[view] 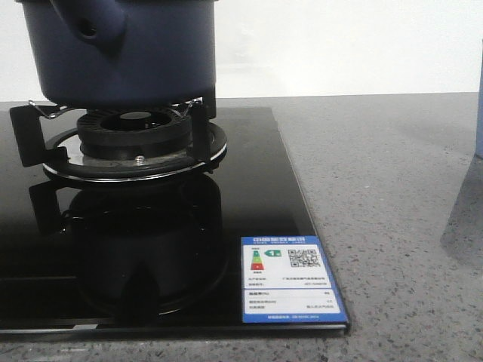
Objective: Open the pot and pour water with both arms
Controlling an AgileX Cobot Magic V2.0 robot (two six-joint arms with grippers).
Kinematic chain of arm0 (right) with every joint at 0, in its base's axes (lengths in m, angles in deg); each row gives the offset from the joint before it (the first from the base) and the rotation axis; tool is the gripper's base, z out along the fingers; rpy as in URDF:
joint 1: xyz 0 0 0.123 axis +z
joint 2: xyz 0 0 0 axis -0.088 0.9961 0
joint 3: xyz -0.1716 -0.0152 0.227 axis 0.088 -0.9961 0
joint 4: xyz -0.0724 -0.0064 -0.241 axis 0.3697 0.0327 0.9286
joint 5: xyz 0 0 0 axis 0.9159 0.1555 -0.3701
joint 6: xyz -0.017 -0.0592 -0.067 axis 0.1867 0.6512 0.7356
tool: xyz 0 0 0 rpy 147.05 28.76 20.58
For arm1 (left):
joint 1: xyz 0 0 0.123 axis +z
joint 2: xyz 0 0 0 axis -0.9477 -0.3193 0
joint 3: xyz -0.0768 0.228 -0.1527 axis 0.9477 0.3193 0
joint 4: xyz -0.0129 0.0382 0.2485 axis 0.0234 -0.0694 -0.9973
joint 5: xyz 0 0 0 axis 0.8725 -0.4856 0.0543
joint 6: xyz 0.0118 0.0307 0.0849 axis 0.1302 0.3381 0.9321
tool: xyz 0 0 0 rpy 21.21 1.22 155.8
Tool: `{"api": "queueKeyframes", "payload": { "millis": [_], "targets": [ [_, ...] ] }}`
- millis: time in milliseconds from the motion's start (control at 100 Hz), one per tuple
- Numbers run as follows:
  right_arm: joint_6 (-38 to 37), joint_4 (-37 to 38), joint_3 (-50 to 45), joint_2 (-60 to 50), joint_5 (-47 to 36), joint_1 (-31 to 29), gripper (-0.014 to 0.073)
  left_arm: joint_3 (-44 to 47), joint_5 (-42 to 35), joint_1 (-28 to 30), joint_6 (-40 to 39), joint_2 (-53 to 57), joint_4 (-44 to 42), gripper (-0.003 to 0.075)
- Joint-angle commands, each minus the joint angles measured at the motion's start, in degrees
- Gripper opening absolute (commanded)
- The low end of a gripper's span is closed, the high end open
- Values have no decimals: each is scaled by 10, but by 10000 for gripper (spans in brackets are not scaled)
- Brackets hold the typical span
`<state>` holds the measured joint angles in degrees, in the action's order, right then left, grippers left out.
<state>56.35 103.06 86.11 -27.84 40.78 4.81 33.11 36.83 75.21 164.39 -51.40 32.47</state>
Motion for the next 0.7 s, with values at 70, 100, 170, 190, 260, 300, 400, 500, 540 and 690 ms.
{"api": "queueKeyframes", "payload": {
  "millis": [70,100,170,190,260,300,400,500,540,690],
  "targets": [
    [0,6,-12,-11,-47,-1,-50,15,-12,-5,1,22,45,-16],
    [0,6,-15,-11,-47,-1,-50,16,-8,-5,1,22,50,-16],
    [0,6,-16,-11,-45,-1,-50,16,0,-5,1,22,51,-16],
    [0,6,-16,-11,-45,-1,-50,16,2,-5,1,22,51,-16],
    [0,6,-16,-11,-45,-1,-50,16,2,-5,1,22,51,-16],
    [0,6,-16,-11,-45,-1,-50,16,2,-5,1,22,51,-16],
    [0,6,-16,-11,-45,-1,-50,16,2,-5,1,22,51,-16],
    [0,6,-16,-11,-45,-1,-50,16,2,-5,1,22,51,-16],
    [0,6,-16,-11,-45,-1,-50,16,2,-5,1,22,51,-16],
    [0,6,-16,-11,-45,-1,-50,16,2,-5,1,22,51,-16]
  ]
}}
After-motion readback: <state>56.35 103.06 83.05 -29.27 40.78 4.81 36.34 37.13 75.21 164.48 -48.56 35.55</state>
